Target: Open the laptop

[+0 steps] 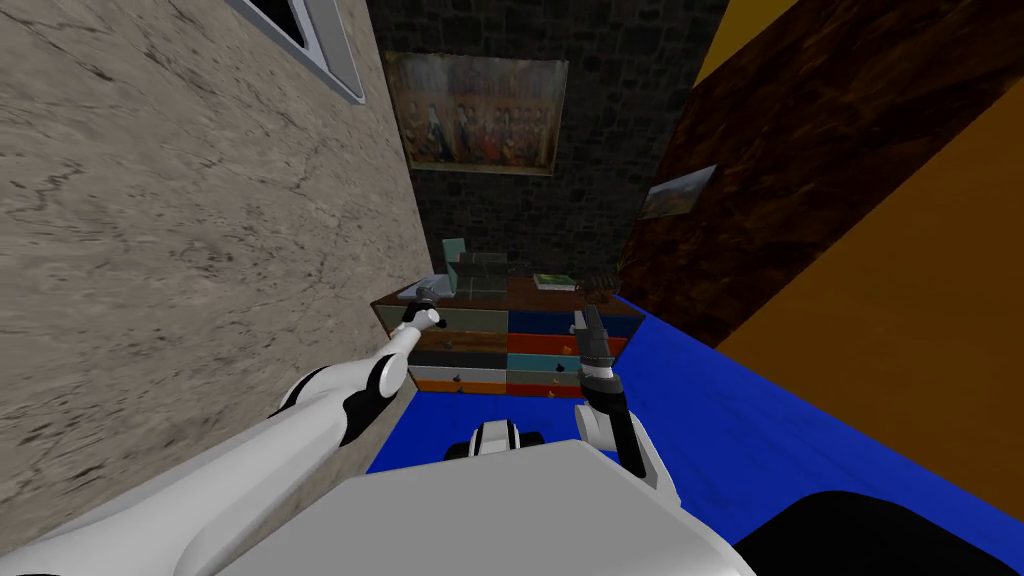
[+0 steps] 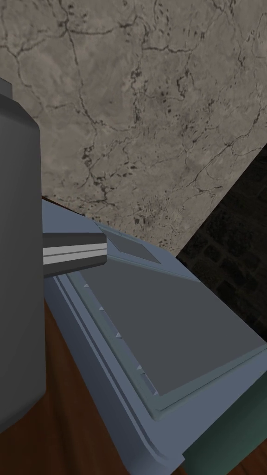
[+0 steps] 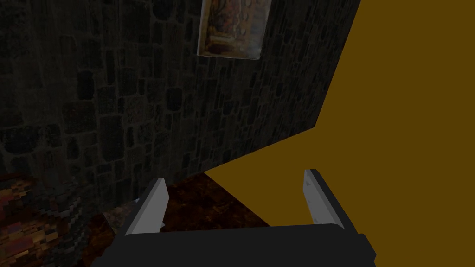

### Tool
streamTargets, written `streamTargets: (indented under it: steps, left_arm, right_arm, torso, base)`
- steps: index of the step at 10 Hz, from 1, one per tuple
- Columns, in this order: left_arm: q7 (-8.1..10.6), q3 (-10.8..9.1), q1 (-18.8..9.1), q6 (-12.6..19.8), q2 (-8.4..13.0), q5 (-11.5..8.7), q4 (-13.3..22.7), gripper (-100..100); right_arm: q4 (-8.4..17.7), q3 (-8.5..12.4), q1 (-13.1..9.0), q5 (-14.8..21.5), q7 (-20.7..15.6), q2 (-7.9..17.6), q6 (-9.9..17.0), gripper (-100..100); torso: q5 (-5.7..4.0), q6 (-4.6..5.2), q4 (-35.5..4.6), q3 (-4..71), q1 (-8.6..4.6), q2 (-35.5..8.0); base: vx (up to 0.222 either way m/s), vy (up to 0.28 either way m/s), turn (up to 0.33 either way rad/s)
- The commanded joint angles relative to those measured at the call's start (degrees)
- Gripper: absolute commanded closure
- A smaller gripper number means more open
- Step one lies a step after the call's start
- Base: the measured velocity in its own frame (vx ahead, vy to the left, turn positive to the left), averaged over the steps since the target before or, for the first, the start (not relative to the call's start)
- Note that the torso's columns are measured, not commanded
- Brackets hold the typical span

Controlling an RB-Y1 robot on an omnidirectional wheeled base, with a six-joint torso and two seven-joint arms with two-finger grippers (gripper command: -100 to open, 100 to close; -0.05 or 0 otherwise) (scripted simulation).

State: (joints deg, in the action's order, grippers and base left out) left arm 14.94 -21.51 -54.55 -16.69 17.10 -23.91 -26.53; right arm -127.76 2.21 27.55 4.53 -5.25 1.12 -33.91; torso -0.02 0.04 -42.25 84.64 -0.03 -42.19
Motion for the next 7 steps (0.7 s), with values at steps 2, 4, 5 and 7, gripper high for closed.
streamTargets:
  steps: [2,4,5,7]
  left_arm:
    - [-2.18,-1.57,1.5,2.2,-1.7,-0.2,-4.3,100]
    - [-1.13,1.83,2.1,3.6,-4.8,-0.1,-7.1,100]
    - [-1.13,1.83,2.1,3.6,-4.8,-0.1,-7.1,100]
    - [-0.6,3.54,2.4,4.3,-6.4,-0.1,-8.6,100]
  right_arm:
    - [0.0,0.0,0.0,0.0,0.0,0.0,0.0,0]
    - [0.0,0.0,0.0,0.0,0.0,0.0,0.0,0]
    - [0.0,0.0,0.0,0.0,0.0,0.0,0.0,0]
    - [0.0,0.0,0.0,0.0,0.0,0.0,0.0,0]
  torso:
    - [0.02,-0.02,-0.1,-0.2,0.06,-0.3]
    - [0.02,-0.1,0.0,-0.1,0.04,-0.1]
    - [0.0,-0.05,0.0,0.0,-0.04,0.1]
    - [0.01,-0.05,0.0,0.0,0.03,0.0]
  base:
    - [-0.007,-0.001,-0.032]
    - [0.041,-0.026,0.315]
    - [0.064,-0.041,0.226]
    - [0.049,-0.032,0.241]
